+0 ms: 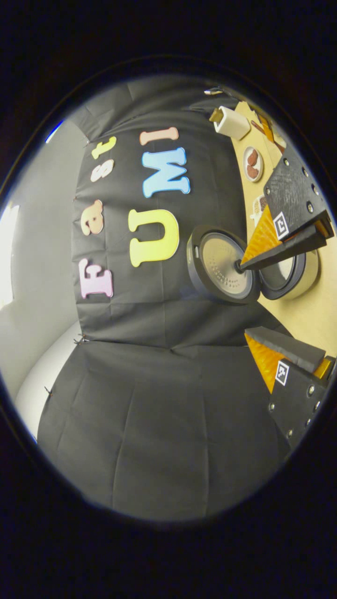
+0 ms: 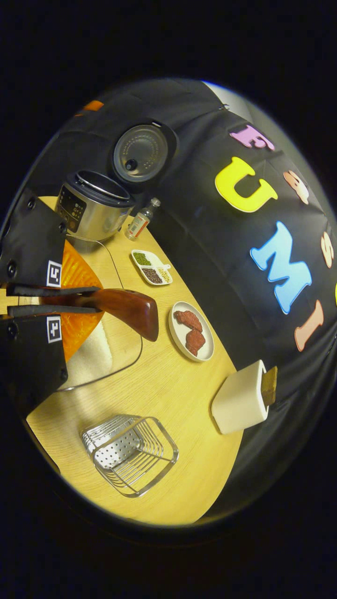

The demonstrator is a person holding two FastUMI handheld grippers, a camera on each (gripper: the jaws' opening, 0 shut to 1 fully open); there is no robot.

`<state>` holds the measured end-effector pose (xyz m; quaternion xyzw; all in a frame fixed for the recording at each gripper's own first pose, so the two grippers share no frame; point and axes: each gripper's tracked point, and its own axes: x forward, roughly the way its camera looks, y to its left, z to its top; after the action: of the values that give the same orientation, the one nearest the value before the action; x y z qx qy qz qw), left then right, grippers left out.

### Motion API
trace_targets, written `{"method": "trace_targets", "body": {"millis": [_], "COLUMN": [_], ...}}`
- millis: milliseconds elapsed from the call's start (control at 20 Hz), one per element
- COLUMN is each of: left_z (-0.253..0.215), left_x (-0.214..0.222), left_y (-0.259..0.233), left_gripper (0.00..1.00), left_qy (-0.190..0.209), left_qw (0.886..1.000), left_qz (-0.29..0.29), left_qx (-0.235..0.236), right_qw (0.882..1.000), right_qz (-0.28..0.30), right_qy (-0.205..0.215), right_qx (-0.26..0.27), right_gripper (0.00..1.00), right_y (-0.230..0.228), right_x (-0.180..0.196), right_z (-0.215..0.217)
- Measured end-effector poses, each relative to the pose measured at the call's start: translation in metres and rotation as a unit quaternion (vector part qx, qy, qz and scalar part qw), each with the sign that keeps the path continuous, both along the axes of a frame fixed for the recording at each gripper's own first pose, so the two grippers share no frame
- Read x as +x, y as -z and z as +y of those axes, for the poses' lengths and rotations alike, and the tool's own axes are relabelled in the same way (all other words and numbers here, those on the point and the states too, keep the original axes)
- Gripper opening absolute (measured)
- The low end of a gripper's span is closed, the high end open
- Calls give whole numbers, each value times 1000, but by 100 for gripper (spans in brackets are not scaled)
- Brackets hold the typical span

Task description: Close the left gripper, press the button to open the rice cooker; take a wooden spoon from the chopstick holder with the right hand, scoop a spoonful of rice and pour it into the rice cooker, then put the wooden spoon back into the chopstick holder.

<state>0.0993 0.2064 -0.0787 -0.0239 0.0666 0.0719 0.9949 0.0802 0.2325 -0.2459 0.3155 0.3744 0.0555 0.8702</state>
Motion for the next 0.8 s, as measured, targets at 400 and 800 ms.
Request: {"method": "trace_targets", "body": {"millis": [400,800], "left_z": [-7,8], "left_x": [2,-2], "left_y": [-3,-4], "left_gripper": [77,78], "left_qy": [0,-10], "left_qw": [1000,1000], "left_qz": [-8,-11], "left_qx": [-5,-5], "right_qw": [993,985], "right_qz": [10,-6], "right_qy": [49,31], "right_qx": [107,172], "right_gripper": [8,8], "right_y": [-48,-99], "right_x": [18,41], "right_z": [-16,24]}}
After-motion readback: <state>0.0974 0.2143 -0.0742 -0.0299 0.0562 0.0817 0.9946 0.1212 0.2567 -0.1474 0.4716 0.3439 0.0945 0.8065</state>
